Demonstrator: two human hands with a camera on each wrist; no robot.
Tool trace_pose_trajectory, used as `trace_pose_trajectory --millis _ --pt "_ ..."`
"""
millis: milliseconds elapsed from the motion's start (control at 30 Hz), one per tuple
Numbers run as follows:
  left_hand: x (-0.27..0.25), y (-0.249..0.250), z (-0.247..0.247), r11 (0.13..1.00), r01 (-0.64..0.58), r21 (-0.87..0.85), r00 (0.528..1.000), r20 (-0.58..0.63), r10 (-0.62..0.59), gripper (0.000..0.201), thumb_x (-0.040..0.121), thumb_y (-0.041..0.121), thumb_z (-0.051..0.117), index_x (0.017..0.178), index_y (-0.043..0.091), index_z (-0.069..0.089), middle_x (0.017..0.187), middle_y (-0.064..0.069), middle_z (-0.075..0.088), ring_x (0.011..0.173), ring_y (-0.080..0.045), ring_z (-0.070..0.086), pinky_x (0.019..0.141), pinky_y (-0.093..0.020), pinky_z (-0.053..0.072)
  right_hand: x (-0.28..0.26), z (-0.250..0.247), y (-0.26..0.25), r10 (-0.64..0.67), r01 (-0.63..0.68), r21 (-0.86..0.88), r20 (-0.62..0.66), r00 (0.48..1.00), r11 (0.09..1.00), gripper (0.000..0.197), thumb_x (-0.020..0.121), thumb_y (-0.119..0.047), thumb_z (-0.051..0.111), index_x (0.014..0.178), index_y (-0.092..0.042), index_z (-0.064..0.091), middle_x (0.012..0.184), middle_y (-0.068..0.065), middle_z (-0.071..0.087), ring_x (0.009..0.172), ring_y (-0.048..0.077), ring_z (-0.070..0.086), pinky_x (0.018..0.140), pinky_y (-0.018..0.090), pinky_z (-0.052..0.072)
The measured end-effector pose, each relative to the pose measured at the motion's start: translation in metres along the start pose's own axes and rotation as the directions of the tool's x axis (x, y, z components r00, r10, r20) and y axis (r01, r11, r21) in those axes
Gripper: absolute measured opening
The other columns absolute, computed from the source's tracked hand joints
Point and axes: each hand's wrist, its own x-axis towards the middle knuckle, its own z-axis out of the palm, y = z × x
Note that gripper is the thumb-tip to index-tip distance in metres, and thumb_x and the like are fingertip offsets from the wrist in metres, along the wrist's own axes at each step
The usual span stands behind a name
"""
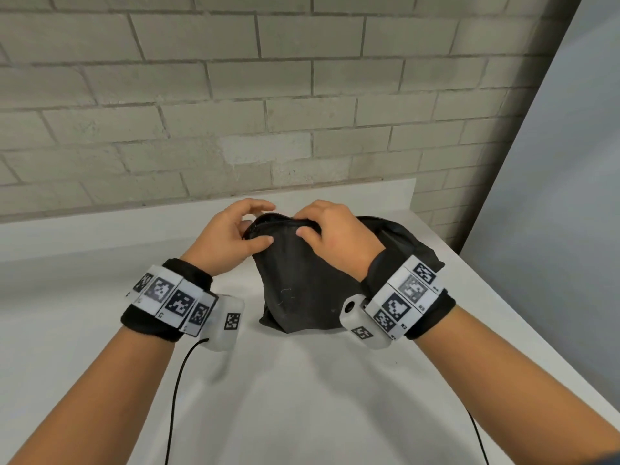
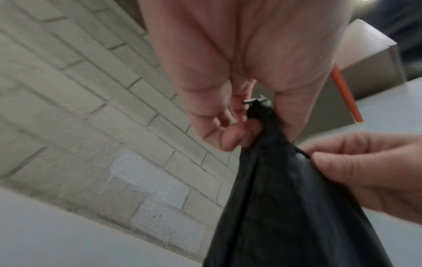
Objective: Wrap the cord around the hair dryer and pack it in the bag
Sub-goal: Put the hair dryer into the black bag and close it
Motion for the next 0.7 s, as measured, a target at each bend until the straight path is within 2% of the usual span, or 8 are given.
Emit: trace_pose_trajectory --millis 67,100,200,267,367,500,633,700 --pt "-0.006 -0.005 -0.002 0.989 0.054 -0.140 0.991 -0.114 -0.070 0.037 0.075 -0.005 0.066 0.088 0.028 0.057 0.091 0.007 0.057 0.075 -0.012 0.058 0.075 -0.023 0.051 0.000 0.001 -0.001 0.011 -0.011 0.009 -0.003 1.000 1.000 0.028 0.090 -0.014 0.050 0.116 -0.008 0.058 0.118 0.009 0.059 0.110 0.023 0.053 0.099 0.032 0.041" --pt "-0.007 -0.006 0.002 0.988 0.035 -0.151 0.980 -0.189 -0.064 0.035 0.073 -0.005 0.067 0.081 0.027 0.058 0.085 0.008 0.060 0.074 -0.011 0.058 0.074 -0.023 0.050 -0.001 0.001 -0.001 0.012 -0.012 0.013 -0.003 1.000 1.000 0.029 0.090 -0.010 0.048 0.117 -0.007 0.057 0.119 0.010 0.057 0.111 0.023 0.052 0.099 0.031 0.040" --pt "-0.013 -0.006 0.015 0.999 -0.049 -0.024 0.943 -0.331 0.038 0.038 0.070 -0.004 0.070 0.071 0.033 0.062 0.071 0.017 0.063 0.073 -0.006 0.058 0.071 -0.017 0.050 -0.002 0.008 -0.011 -0.032 0.032 0.093 -0.001 0.999 0.995 0.042 0.088 0.002 0.042 0.128 -0.013 0.049 0.125 0.011 0.055 0.115 0.025 0.050 0.102 0.031 0.039" --pt "-0.016 -0.004 0.023 0.995 -0.086 0.058 0.933 -0.345 0.101 0.038 0.069 -0.006 0.070 0.073 0.031 0.063 0.074 0.015 0.063 0.072 -0.001 0.059 0.071 -0.014 0.049 -0.003 0.016 -0.017 -0.078 0.082 0.102 -0.042 0.996 0.991 0.038 0.090 -0.007 0.047 0.127 -0.017 0.051 0.123 0.010 0.056 0.114 0.028 0.050 0.101 0.034 0.039" --pt "-0.017 -0.002 0.030 0.996 -0.076 0.049 0.930 -0.356 0.089 0.037 0.066 -0.010 0.068 0.076 0.025 0.064 0.075 0.014 0.062 0.069 0.008 0.057 0.069 -0.006 0.046 -0.003 0.022 -0.020 -0.067 0.068 0.005 -0.082 0.994 0.998 0.031 0.090 -0.024 0.053 0.121 -0.020 0.057 0.116 0.007 0.059 0.108 0.032 0.048 0.097 0.044 0.040" --pt "-0.024 -0.003 0.028 0.977 -0.049 -0.209 0.949 -0.314 -0.019 0.038 0.072 -0.015 0.062 0.078 0.022 0.060 0.076 0.013 0.065 0.070 0.005 0.060 0.070 -0.010 0.049 0.001 0.024 -0.017 -0.086 0.094 0.042 -0.166 0.982 0.995 0.014 0.089 -0.014 0.052 0.097 -0.010 0.064 0.097 0.009 0.060 0.091 0.034 0.049 0.083 0.051 0.043" --pt "-0.029 -0.004 0.029 0.949 -0.045 -0.311 0.949 -0.309 -0.056 0.028 0.079 -0.011 0.057 0.080 0.017 0.063 0.065 0.018 0.069 0.060 0.002 0.059 0.058 -0.010 0.047 -0.002 0.029 -0.016 -0.105 0.115 0.050 -0.171 0.980 0.992 0.020 0.090 -0.007 0.046 0.102 -0.010 0.061 0.093 0.009 0.054 0.091 0.033 0.046 0.084 0.046 0.044" --pt "-0.027 -0.005 0.032 0.962 -0.045 -0.270 0.926 -0.371 -0.061 0.029 0.077 -0.007 0.062 0.077 0.022 0.064 0.064 0.016 0.068 0.062 0.001 0.059 0.062 -0.011 0.048 -0.004 0.029 -0.020 -0.129 0.140 0.064 -0.155 0.980 0.988 0.027 0.089 -0.011 0.044 0.110 -0.015 0.060 0.090 0.003 0.051 0.091 0.030 0.047 0.089 0.037 0.040"
